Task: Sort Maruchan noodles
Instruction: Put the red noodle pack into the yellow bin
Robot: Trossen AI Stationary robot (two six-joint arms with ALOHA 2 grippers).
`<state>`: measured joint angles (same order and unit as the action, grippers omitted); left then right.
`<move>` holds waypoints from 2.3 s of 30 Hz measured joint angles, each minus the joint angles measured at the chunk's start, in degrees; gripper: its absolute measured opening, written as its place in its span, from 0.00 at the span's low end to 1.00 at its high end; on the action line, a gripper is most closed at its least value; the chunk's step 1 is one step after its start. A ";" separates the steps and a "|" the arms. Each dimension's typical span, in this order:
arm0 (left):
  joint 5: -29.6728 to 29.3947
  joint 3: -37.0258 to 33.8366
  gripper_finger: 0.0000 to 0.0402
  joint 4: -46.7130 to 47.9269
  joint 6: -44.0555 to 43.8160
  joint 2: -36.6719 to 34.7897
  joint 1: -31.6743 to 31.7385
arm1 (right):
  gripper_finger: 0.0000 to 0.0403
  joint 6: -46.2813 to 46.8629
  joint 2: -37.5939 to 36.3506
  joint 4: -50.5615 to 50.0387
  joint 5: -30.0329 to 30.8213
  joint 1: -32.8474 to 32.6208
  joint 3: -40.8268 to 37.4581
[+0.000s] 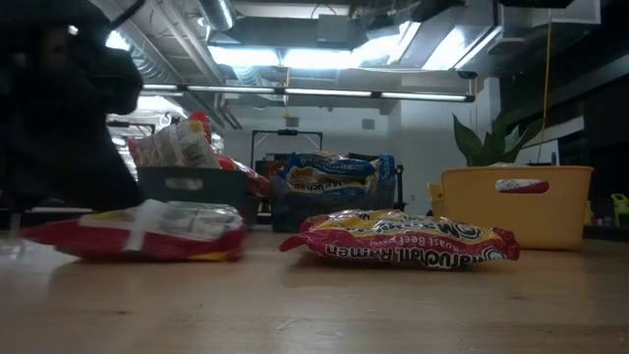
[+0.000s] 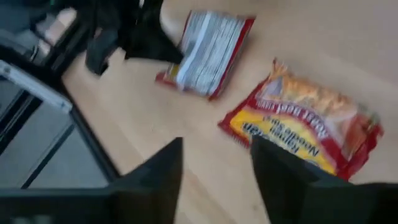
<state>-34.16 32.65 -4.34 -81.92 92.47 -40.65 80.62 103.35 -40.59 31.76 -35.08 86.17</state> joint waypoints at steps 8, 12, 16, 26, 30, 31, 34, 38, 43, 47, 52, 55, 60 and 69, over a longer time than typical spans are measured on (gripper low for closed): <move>-3.01 -0.30 0.14 -4.34 -4.88 1.12 -2.49 | 0.61 -8.19 2.36 2.71 -0.09 7.01 -0.01; -2.55 0.19 0.14 -13.47 -1.96 4.58 -2.33 | 0.62 -17.05 5.30 10.54 -8.61 11.39 0.06; -2.49 3.00 0.15 -15.15 -3.29 9.31 -2.27 | 0.62 -19.77 8.65 11.21 -13.85 15.09 0.02; -4.32 10.69 0.16 -14.42 -7.61 16.87 -2.31 | 0.62 -29.41 14.28 14.67 -26.01 19.76 -0.04; -3.29 11.10 0.15 -13.53 -8.24 16.87 -2.78 | 0.62 -37.08 14.67 14.79 -27.95 20.24 -0.04; -3.25 11.12 0.14 -13.29 -8.54 16.87 -3.09 | 0.62 -39.87 14.67 15.15 -28.56 20.46 -0.02; -3.27 11.21 0.12 -12.40 -9.90 16.87 -4.17 | 0.62 -48.66 14.67 15.21 -34.71 22.13 -0.02; -3.26 11.23 0.10 -12.47 -10.02 16.86 -4.73 | 0.62 -55.51 14.67 14.70 -42.14 25.12 -0.23; -2.86 11.69 0.05 -13.60 -1.24 13.13 -4.83 | 0.62 -57.72 14.67 15.32 -43.25 27.44 -0.52; -2.57 14.21 0.01 -5.97 4.62 6.74 -3.84 | 0.62 -58.93 14.67 17.40 -43.44 27.64 -0.52; -0.62 18.07 0.00 5.81 8.59 3.67 -4.84 | 0.62 -59.60 14.67 19.19 -45.88 27.55 -0.52; -0.39 20.09 0.00 9.14 8.38 5.46 -6.47 | 0.62 -59.83 14.67 19.95 -47.84 27.55 -0.52; -3.26 22.46 0.00 8.23 5.03 11.56 -8.74 | 0.62 -60.30 14.67 19.88 -48.41 27.60 -0.52; -2.98 26.37 0.00 7.90 1.06 21.45 -7.73 | 0.62 -60.58 14.67 19.07 -48.58 27.62 -0.52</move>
<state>-37.14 59.02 3.56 -80.87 113.91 -48.38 20.04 118.02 -21.51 -16.81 -7.47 85.65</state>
